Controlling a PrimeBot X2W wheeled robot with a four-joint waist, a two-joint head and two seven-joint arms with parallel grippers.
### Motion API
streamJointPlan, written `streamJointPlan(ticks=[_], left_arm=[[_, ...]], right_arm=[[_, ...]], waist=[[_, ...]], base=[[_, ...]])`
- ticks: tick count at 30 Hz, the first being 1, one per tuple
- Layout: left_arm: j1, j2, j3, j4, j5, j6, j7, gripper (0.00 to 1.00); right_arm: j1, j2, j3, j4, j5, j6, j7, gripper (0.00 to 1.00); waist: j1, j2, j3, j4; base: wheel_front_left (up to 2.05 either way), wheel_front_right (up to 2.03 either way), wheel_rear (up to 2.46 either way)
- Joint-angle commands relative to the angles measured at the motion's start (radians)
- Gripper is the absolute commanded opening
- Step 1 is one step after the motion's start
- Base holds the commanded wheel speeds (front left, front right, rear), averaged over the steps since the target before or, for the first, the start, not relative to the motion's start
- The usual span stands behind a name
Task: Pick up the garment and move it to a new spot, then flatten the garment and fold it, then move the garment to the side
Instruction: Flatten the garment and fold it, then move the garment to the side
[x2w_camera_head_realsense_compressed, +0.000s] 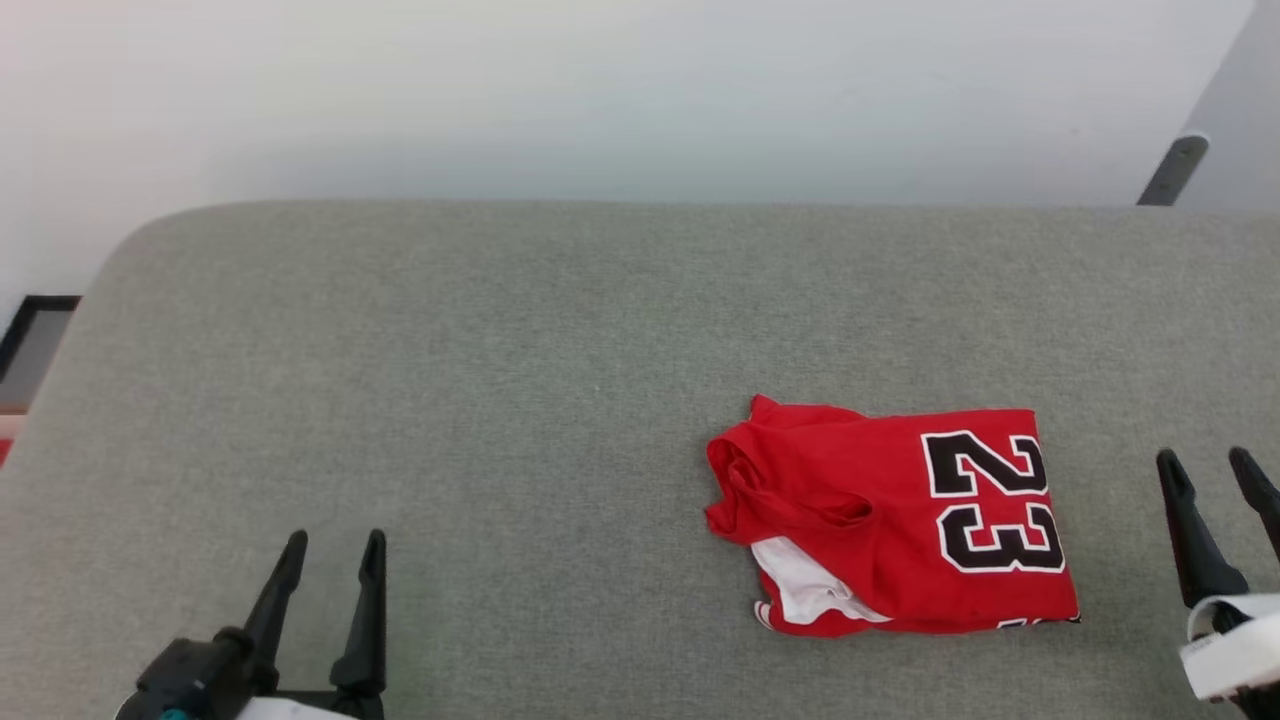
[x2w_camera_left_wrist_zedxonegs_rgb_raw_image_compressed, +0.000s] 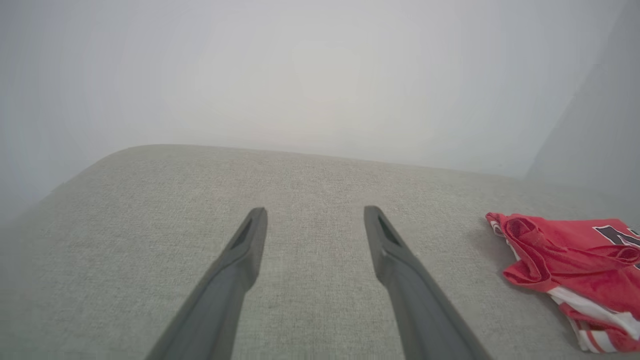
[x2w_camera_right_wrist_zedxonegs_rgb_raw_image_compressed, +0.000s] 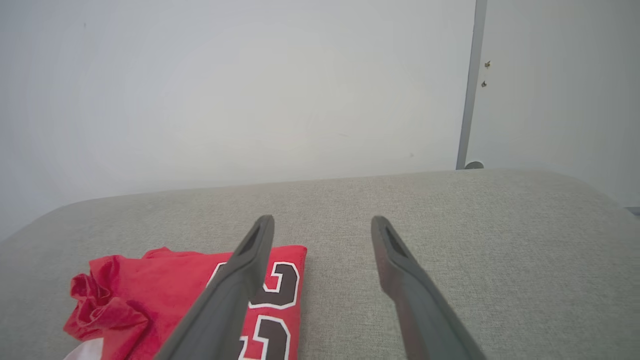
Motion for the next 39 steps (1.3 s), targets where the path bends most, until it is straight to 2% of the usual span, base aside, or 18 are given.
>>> streamJointPlan(ticks=[1, 16, 39], left_arm=[[0.016, 0.004, 0.002, -0.009, -0.008, -0.002, 0.001, 1.00], [0.061, 0.015, 0.002, -0.044, -0.012, -0.002, 0.001, 1.00], [0.052, 0.015, -0.010, -0.048, -0.003, -0.002, 0.001, 1.00]], right_arm=[[0.027, 0.002, -0.016, -0.012, -0.013, 0.000, -0.004, 1.00], [0.192, 0.079, -0.175, -0.159, -0.078, 0.000, 0.047, 1.00], [0.239, 0.150, -0.239, -0.256, -0.091, 0.000, 0.095, 1.00]], waist=[[0.0000, 0.0000, -0.012, 0.012], [0.0000, 0.0000, -0.022, 0.021], [0.0000, 0.0000, -0.025, 0.022]], base=[[0.00, 0.00, 0.00], [0.00, 0.00, 0.00], [0.00, 0.00, 0.00]])
